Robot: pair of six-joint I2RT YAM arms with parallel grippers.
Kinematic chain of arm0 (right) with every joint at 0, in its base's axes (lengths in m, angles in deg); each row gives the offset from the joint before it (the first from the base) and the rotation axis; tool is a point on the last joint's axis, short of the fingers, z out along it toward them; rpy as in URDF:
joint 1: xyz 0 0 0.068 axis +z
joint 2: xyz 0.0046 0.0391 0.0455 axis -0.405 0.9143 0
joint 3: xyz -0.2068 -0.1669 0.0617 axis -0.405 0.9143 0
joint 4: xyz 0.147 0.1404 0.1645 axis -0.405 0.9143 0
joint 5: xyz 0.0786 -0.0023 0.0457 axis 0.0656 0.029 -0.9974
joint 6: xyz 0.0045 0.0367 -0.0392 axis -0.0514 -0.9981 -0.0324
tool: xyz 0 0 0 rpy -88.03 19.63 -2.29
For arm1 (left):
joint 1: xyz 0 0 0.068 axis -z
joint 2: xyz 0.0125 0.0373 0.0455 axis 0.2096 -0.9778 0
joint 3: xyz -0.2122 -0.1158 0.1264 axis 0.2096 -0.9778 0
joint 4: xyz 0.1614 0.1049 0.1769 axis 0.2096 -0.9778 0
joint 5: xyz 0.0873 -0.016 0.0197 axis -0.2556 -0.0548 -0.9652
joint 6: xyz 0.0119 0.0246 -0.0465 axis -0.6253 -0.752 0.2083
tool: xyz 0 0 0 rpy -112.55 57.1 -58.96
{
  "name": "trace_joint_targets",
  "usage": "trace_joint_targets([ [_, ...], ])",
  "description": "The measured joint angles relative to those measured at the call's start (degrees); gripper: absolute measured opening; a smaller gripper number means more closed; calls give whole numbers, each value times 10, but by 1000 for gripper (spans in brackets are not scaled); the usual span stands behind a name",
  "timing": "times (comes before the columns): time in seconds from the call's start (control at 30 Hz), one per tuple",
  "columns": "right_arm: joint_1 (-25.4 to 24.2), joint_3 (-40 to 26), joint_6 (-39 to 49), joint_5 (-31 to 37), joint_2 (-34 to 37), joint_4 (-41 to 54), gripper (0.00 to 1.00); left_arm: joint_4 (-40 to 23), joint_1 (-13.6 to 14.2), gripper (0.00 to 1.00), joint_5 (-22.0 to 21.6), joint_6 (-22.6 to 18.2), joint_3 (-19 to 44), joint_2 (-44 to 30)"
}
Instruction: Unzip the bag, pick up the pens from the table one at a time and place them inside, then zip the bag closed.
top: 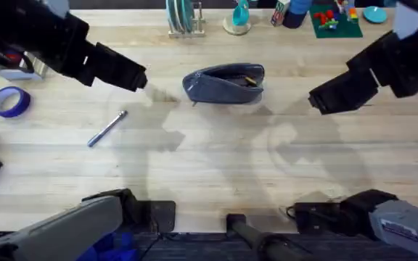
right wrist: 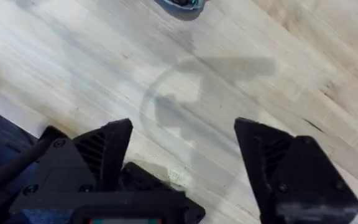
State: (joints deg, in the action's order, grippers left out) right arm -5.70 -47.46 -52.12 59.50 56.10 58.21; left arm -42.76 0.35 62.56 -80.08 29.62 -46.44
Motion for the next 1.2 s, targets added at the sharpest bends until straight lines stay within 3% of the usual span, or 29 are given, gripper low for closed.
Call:
trace_joint_targets([
  [0.2, 0, 0, 0, 0, 0, 0, 997, 7, 0, 995, -72, 58, 0, 0],
  [0.37, 0, 0, 0, 0, 0, 0, 998, 7, 0, 995, -119, 78, 0, 0],
  [0.73, 0, 0, 0, 0, 0, 0, 997, 12, 0, 996, -170, 89, -9, 0],
  [1.2, 0, 0, 0, 0, 0, 0, 997, 98, 0, 995, -284, 89, -135, 0],
])
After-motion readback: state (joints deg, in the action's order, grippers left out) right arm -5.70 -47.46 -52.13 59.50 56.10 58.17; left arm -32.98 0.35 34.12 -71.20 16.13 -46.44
